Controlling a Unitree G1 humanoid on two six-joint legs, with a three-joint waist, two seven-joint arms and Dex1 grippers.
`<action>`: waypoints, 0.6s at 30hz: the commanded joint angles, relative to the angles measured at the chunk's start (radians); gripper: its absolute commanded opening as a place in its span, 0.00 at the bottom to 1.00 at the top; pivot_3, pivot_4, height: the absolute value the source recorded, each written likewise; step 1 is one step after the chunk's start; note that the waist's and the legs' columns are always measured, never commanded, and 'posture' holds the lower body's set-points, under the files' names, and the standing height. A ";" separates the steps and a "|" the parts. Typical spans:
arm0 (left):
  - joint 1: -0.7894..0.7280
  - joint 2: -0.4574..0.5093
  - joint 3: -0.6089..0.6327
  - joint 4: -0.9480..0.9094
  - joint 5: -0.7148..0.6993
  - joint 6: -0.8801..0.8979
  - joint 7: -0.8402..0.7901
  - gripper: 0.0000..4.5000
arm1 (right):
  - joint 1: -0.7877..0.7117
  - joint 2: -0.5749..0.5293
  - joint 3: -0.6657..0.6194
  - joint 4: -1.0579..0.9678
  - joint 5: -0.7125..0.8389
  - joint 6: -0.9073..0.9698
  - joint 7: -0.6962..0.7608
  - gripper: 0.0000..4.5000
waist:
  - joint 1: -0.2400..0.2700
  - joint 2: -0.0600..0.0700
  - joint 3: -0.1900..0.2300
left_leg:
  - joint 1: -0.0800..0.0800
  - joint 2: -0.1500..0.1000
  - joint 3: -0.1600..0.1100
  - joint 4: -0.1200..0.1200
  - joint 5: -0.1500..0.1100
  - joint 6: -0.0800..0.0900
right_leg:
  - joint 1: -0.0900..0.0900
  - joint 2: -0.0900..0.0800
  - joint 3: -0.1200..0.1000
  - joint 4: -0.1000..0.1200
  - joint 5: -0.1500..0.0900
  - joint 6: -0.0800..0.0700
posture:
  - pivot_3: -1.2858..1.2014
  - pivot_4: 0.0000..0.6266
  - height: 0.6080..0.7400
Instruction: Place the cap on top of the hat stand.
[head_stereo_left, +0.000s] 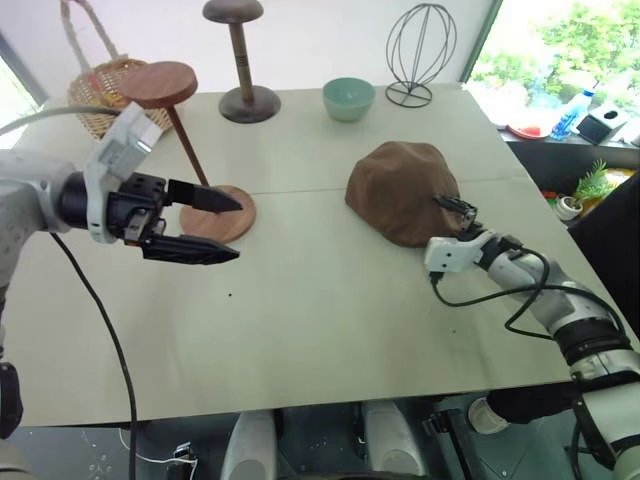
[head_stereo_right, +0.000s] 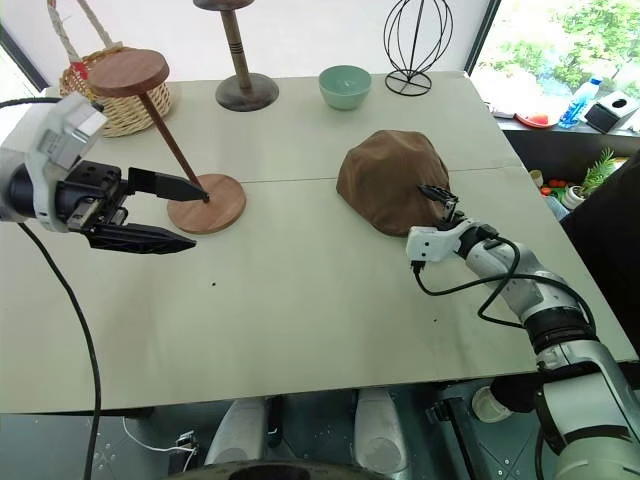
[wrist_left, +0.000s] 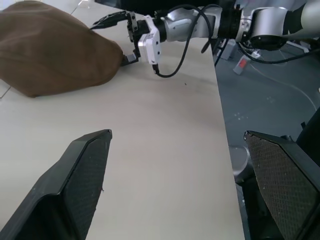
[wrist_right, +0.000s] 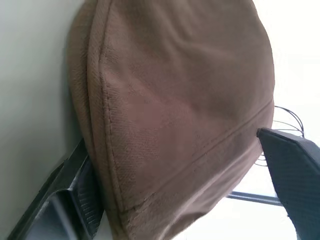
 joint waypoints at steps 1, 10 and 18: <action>-0.028 -0.003 0.015 0.003 0.009 -0.014 0.001 1.00 | -0.034 0.015 0.003 0.019 0.015 0.000 0.004 0.58 | 0.002 0.001 0.000 | 0.000 0.000 0.000 0.000 0.000 0.000 | 0.000 0.000 0.000 0.000 0.000 0.000 | 0.52 0.24 0.91; -0.024 -0.013 0.024 0.001 0.008 -0.011 0.006 1.00 | -0.016 0.008 -0.022 -0.017 0.069 0.034 0.039 0.01 | 0.006 0.000 0.000 | 0.000 0.000 -0.001 0.001 0.000 0.000 | 0.000 0.000 0.000 0.000 0.000 0.000 | 0.52 0.24 0.91; 0.021 -0.045 0.119 -0.020 -0.022 0.006 0.127 1.00 | -0.005 -0.064 -0.111 -0.247 0.124 0.128 0.127 0.01 | 0.006 0.001 0.001 | -0.001 0.000 -0.001 0.001 0.000 0.000 | 0.000 0.000 0.000 0.001 0.000 0.001 | 0.52 0.24 0.91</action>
